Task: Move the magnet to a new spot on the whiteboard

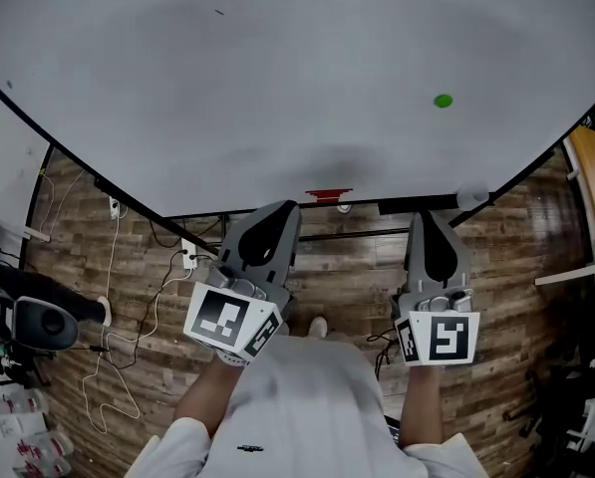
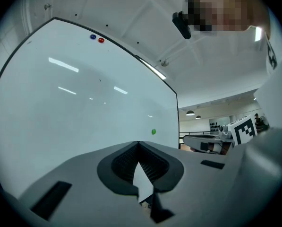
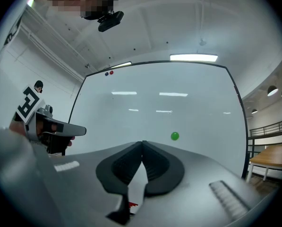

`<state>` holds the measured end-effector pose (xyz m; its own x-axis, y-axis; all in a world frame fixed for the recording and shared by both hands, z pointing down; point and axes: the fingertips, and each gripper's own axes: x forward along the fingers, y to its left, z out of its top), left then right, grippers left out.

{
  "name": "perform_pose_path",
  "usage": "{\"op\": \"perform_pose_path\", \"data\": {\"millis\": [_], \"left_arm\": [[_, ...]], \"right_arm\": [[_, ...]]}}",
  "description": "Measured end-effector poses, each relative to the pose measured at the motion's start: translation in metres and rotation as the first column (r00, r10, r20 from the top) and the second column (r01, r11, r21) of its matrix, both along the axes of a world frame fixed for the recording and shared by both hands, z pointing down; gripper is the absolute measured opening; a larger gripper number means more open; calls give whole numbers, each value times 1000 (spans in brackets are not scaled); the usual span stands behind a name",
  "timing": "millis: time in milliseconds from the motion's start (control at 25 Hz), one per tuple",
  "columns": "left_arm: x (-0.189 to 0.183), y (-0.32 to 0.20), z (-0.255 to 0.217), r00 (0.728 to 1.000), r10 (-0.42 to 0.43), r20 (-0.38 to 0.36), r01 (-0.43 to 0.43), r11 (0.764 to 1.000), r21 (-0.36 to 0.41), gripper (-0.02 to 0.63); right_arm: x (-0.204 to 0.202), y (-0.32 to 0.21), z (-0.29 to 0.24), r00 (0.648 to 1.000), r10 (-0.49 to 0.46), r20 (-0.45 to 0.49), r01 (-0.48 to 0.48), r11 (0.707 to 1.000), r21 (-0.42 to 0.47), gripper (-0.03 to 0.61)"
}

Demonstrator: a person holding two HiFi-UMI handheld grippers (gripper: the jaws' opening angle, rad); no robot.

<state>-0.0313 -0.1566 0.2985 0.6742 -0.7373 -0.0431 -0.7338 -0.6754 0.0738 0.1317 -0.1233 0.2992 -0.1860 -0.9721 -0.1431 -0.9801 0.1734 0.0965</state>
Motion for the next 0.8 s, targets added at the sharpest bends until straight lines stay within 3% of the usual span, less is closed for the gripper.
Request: {"op": "perform_pose_path", "data": {"millis": [800], "left_arm": [[-6,5,10,1000,-9,-10,9,1000,-30,6]], "right_arm": [[-8,-2,1,1000,-21,7,21,1000,-9,-3]]}}
